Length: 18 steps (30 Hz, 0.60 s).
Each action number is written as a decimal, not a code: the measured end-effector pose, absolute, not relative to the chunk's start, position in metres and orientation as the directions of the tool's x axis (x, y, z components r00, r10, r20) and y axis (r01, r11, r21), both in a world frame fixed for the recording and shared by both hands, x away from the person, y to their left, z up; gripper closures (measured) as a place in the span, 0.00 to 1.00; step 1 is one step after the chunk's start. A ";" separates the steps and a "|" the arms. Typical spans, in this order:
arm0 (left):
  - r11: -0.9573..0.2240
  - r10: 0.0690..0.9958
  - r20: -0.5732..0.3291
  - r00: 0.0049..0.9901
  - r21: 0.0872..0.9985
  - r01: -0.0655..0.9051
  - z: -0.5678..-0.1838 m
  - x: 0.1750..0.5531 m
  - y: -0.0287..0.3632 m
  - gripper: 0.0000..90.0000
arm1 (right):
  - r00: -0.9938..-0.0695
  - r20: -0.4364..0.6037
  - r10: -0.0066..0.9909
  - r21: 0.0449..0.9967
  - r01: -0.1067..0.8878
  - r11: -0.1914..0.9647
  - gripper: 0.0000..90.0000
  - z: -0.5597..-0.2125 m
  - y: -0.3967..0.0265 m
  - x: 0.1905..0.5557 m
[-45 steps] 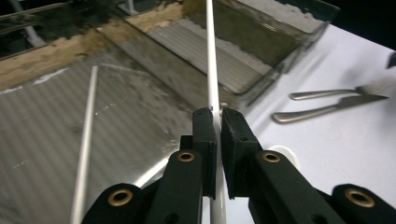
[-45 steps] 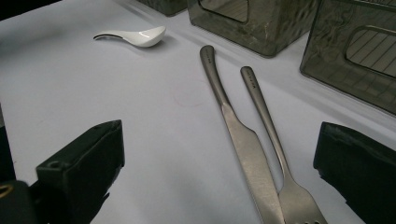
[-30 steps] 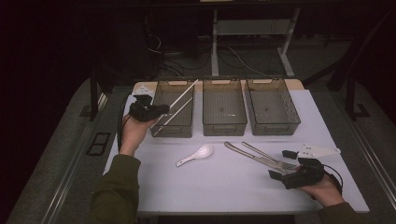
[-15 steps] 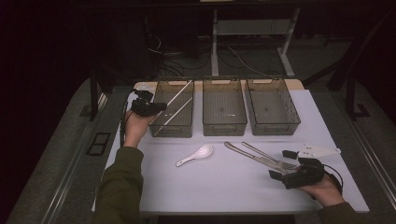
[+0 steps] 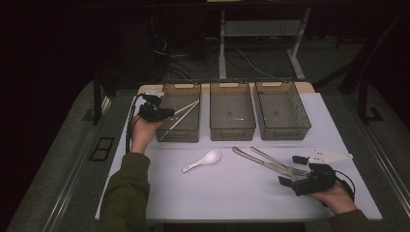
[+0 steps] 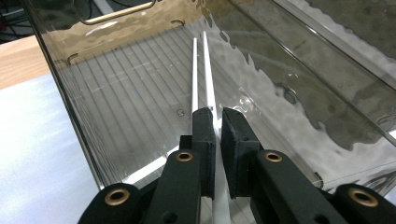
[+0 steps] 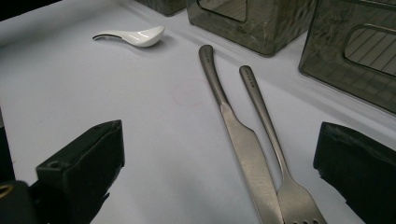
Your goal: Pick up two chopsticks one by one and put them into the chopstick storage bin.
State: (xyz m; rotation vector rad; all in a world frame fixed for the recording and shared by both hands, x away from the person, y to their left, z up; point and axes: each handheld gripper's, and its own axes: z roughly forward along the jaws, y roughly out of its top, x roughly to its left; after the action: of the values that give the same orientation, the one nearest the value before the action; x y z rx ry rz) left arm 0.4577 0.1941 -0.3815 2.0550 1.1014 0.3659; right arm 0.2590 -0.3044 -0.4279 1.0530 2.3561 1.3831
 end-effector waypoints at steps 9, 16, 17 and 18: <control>-0.307 0.798 -0.123 0.590 0.759 0.574 -0.378 0.455 0.193 0.84 | -0.722 0.166 0.671 0.828 0.472 0.303 0.02 -0.428 -0.305 0.259; -0.304 0.769 -0.137 0.624 0.781 0.546 -0.367 0.442 0.189 0.73 | -0.722 0.167 0.672 0.827 0.473 0.303 0.02 -0.428 -0.305 0.259; -0.304 0.762 -0.136 0.633 0.788 0.535 -0.366 0.440 0.188 0.71 | -0.722 0.166 0.672 0.828 0.472 0.303 0.02 -0.428 -0.305 0.259; -0.302 0.755 -0.142 0.640 0.792 0.531 -0.365 0.437 0.188 0.69 | -0.722 0.167 0.672 0.828 0.473 0.303 0.02 -0.428 -0.305 0.259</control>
State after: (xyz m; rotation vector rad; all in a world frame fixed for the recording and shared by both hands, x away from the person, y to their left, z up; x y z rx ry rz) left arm 0.4369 0.1876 -0.3645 1.9854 1.0066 0.3231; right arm 0.2586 -0.3046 -0.4275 1.0533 2.3573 1.3841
